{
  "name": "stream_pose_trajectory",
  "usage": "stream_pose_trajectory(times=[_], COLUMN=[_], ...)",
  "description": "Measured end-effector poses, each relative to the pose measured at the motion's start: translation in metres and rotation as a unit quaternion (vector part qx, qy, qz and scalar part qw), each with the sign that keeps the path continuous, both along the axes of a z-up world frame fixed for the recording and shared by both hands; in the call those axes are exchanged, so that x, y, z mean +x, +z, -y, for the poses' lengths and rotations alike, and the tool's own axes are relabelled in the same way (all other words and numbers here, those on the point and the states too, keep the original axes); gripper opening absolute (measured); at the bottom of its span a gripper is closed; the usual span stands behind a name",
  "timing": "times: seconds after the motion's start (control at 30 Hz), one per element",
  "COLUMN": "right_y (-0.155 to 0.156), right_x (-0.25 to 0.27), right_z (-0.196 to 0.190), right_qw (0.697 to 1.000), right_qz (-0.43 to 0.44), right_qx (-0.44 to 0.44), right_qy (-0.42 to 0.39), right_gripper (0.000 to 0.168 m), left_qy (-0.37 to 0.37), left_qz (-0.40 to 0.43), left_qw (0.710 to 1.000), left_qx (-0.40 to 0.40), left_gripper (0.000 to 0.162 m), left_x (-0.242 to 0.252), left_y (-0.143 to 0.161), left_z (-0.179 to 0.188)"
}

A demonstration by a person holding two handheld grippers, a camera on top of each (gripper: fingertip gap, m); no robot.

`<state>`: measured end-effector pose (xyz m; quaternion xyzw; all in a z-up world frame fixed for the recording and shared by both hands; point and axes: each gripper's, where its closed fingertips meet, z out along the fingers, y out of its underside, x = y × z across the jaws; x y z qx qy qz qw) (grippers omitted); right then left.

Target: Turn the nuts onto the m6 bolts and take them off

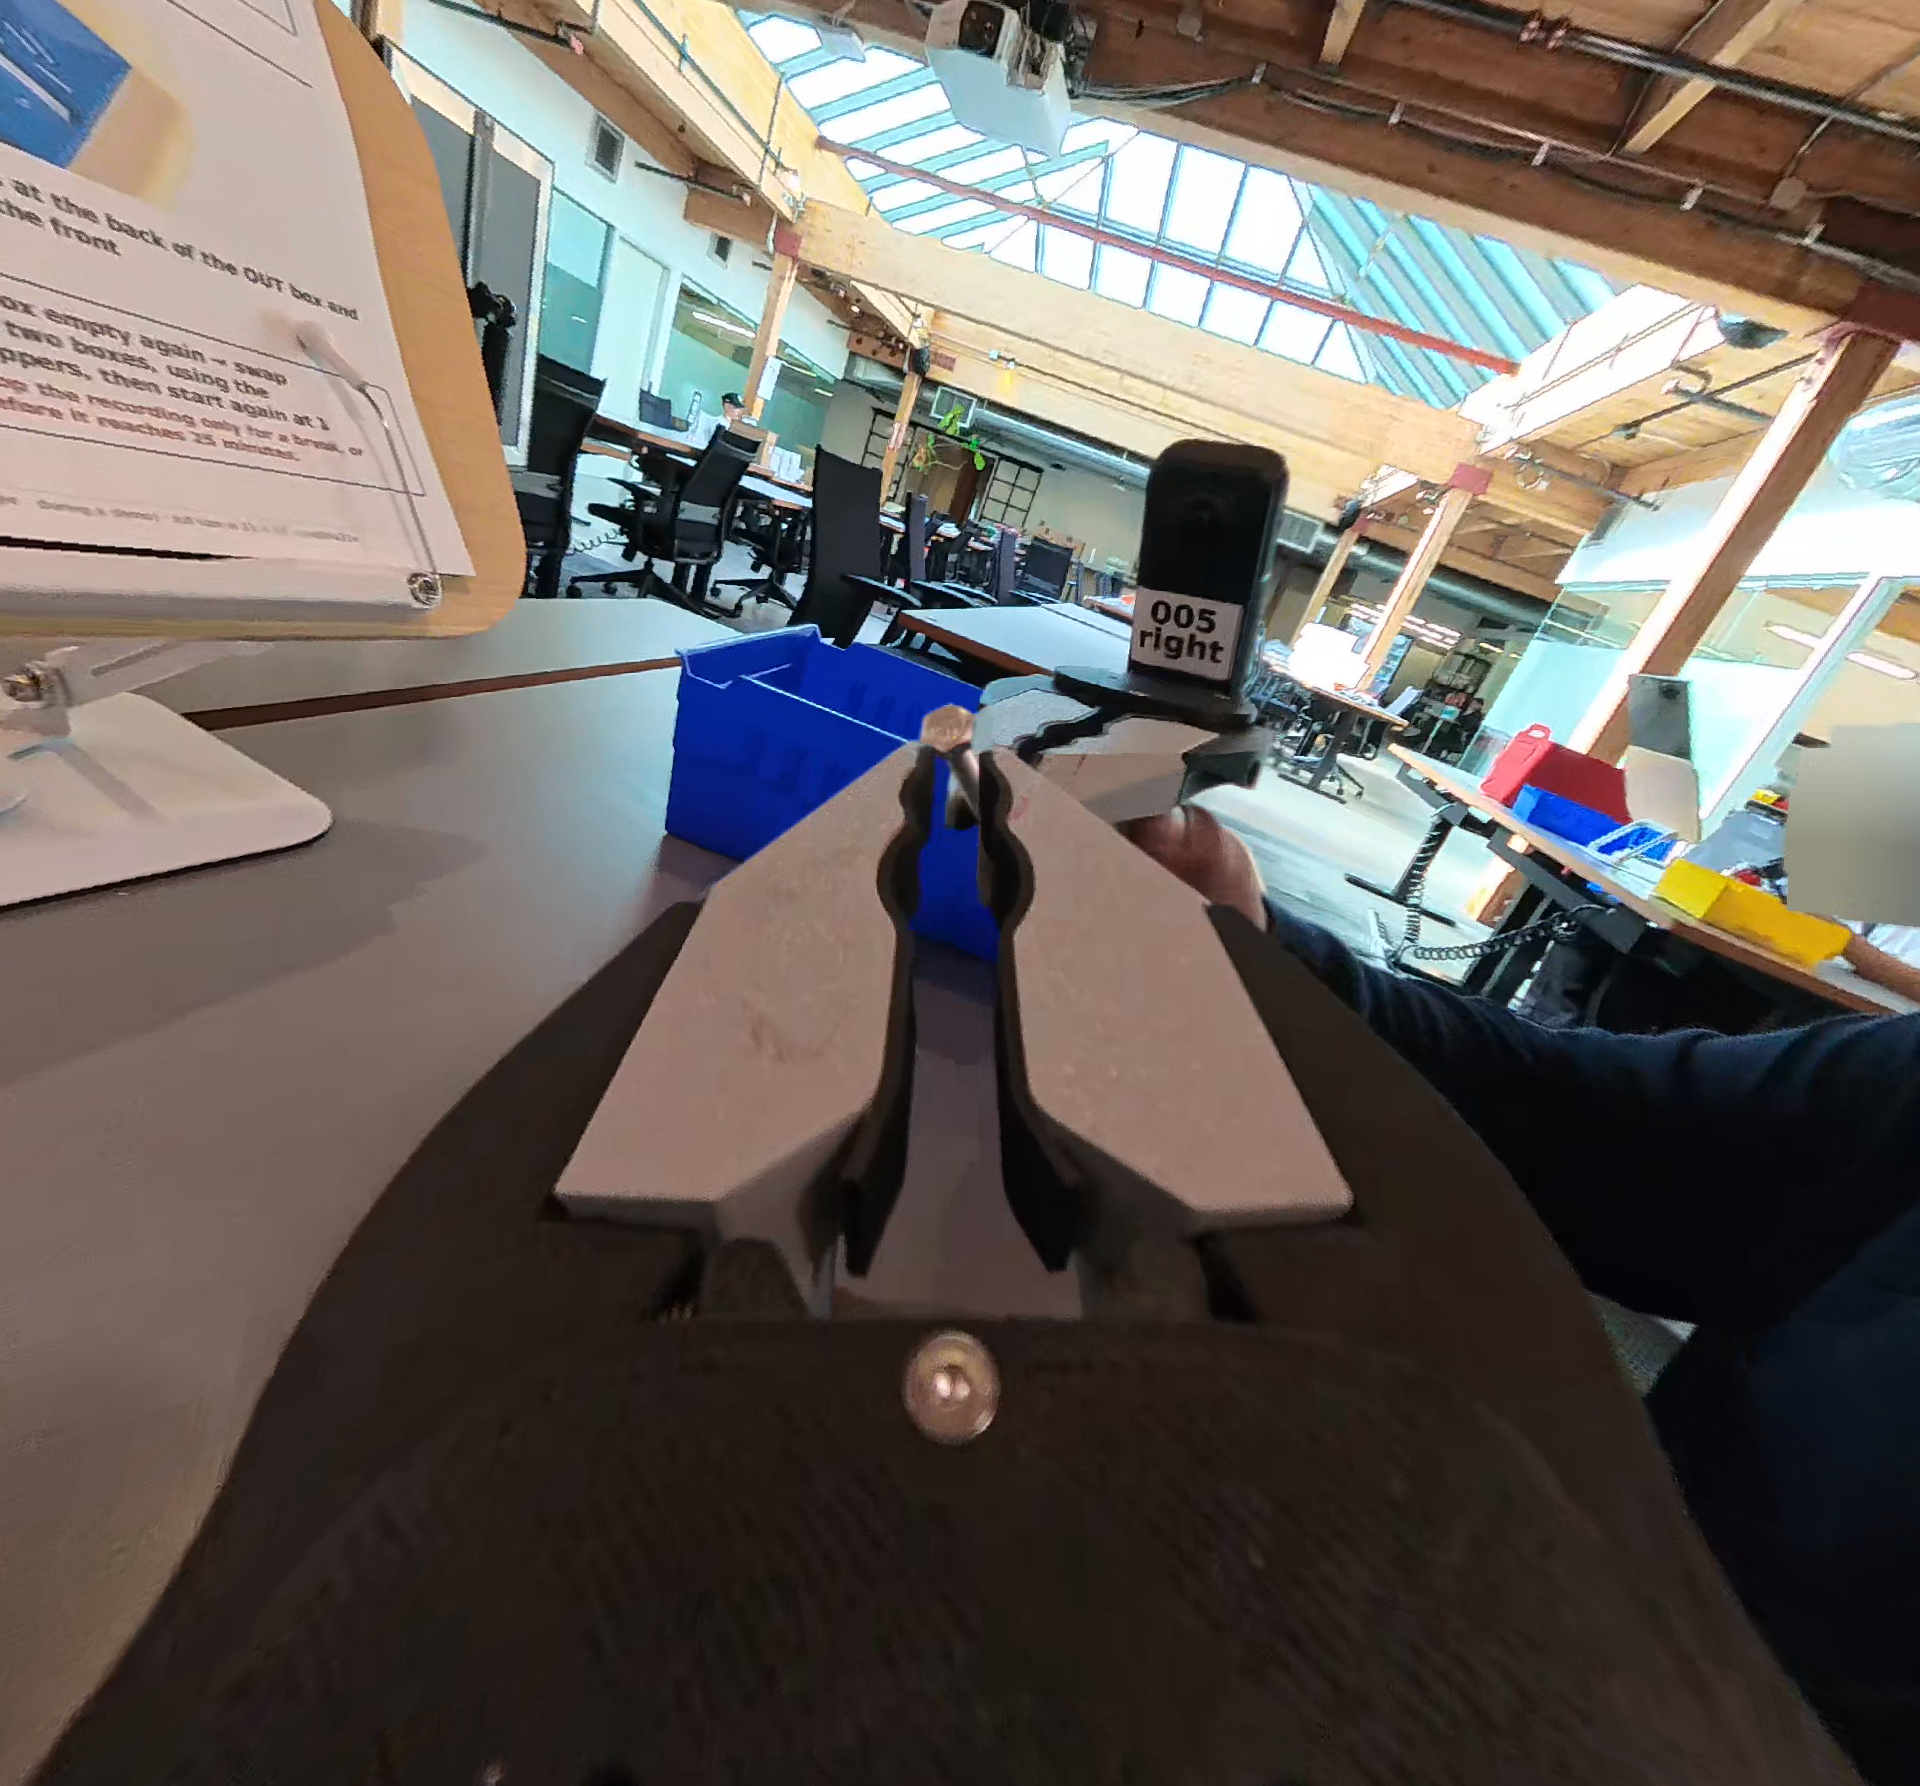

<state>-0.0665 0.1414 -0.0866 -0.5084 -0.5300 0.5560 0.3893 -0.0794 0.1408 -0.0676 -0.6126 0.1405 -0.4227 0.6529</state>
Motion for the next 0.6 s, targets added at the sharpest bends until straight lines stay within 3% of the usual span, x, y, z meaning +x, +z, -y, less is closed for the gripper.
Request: stream_pose_trajectory(times=[0.1,0.17,0.33,0.6], right_y=[-0.006,-0.016,-0.051,-0.085], right_x=[0.004,0.005,0.005,0.008], right_z=[-0.011,-0.019,-0.016,-0.001], right_qw=[0.999,0.998,0.985,0.965], right_qz=[0.026,0.058,0.157,0.256], right_qx=[-0.019,-0.026,-0.075,-0.048], right_qy=[-0.008,-0.023,0.004,0.024], right_gripper=[0.002,0.002,0.002,0.002], left_qy=[-0.008,-0.009,0.036,0.027], left_qz=[-0.031,-0.106,-0.321,-0.466], left_qw=[0.999,0.993,0.946,0.884], left_qx=[-0.025,-0.040,-0.007,0.028], left_gripper=[0.010,0.022,0.025,0.022], left_x=[-0.005,-0.003,-0.002,0.003], left_y=[-0.006,-0.018,-0.055,-0.093], left_z=[0.000,0.001,0.000,0.001])
